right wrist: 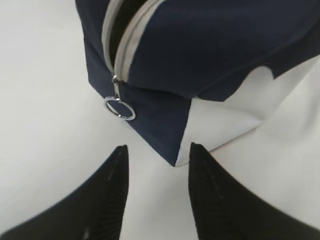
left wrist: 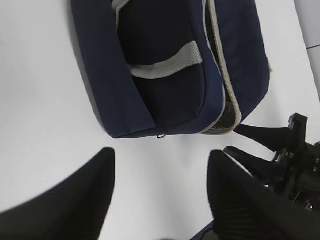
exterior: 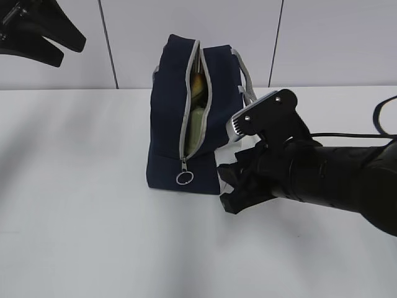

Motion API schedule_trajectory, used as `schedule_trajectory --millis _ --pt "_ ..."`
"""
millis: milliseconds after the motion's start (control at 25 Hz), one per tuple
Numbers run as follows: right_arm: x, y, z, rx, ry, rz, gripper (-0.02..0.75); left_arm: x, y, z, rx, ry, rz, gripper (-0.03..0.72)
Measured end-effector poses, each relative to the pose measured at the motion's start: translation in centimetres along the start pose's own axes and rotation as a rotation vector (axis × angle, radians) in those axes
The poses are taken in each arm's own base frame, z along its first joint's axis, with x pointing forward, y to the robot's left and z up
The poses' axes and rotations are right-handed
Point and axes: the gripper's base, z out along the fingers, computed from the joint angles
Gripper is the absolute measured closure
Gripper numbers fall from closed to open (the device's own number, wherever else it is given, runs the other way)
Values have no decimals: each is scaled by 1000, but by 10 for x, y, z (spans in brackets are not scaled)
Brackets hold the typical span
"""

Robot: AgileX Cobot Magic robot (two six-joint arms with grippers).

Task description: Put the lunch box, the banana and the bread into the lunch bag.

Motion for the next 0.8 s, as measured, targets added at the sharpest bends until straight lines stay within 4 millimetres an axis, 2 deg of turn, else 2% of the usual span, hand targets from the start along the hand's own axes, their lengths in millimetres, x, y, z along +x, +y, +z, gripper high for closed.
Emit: schedule_trajectory --millis 280,560,800 --pt "11 11 20 -80 -20 -20 439 0 0 0 0 -1 0 274" --pt "10 19 25 -171 -79 -33 437 0 0 0 -1 0 0 274" --pt "21 -5 32 -196 -96 21 425 0 0 0 -1 0 0 289"
